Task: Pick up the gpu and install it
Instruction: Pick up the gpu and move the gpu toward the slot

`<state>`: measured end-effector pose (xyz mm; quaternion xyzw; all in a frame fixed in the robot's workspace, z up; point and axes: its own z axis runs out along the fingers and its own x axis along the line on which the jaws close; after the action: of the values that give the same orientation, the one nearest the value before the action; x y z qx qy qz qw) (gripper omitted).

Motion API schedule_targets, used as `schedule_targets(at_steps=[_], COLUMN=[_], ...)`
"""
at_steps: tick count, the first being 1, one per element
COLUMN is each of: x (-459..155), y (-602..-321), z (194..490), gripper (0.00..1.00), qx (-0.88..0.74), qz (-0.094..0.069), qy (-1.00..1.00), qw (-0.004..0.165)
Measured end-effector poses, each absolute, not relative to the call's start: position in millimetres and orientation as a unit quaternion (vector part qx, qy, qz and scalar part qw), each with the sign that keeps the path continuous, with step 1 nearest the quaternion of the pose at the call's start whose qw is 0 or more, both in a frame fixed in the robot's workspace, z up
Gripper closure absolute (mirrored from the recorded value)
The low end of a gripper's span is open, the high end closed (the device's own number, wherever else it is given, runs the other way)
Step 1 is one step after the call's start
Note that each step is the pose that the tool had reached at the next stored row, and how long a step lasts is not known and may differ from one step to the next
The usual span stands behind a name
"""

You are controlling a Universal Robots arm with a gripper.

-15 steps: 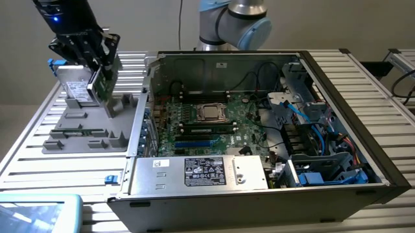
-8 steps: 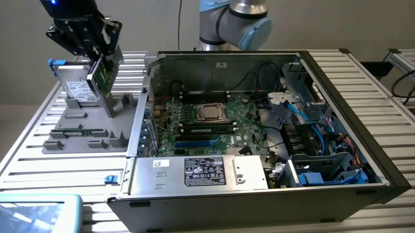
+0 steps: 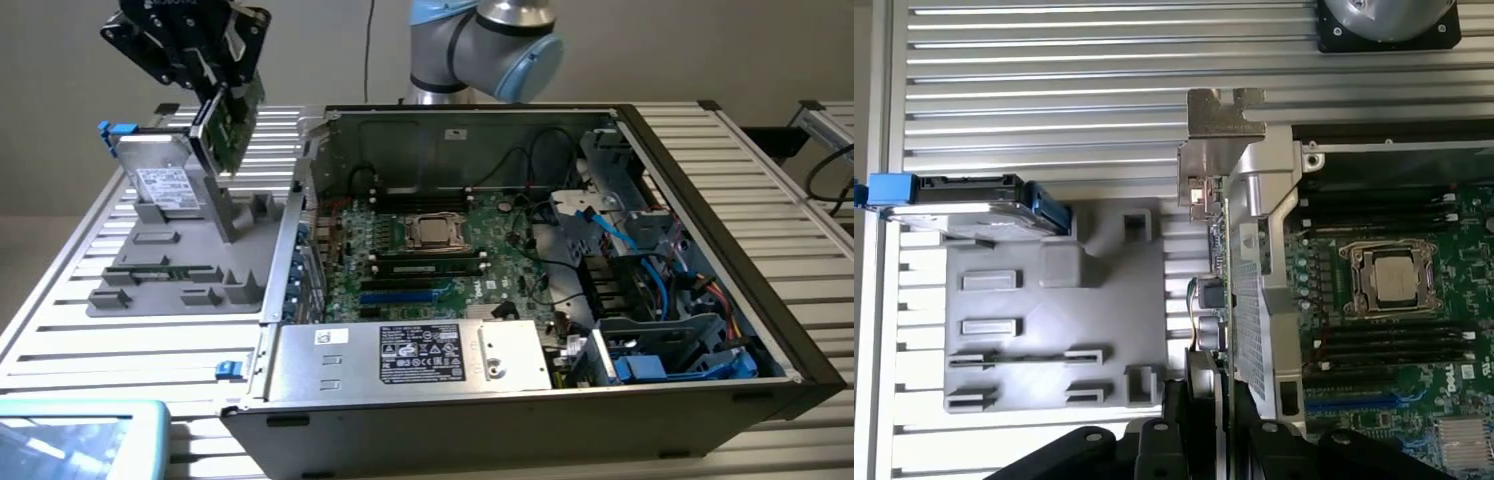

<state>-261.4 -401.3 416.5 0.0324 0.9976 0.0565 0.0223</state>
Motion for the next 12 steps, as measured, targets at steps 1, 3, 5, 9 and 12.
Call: schedule_targets(at_steps=[1, 3, 5, 9, 12], x=[-258.2, -249.9, -241.3, -223.4, -209.3], y=[-401.8, -403.0, -404.4, -407.6, -409.6], z=[416.8, 417.2, 417.9, 419.3, 419.8], gripper=[0.71, 0.71, 0.71, 0.71, 0.71], qx=[0.032, 0.033, 0.033, 0.033, 0.033], qz=[0.056, 0.056, 0.056, 0.056, 0.056], qy=[0.998, 0.998, 0.998, 0.998, 0.998], qw=[0.021, 0.019, 0.018, 0.016, 0.015])
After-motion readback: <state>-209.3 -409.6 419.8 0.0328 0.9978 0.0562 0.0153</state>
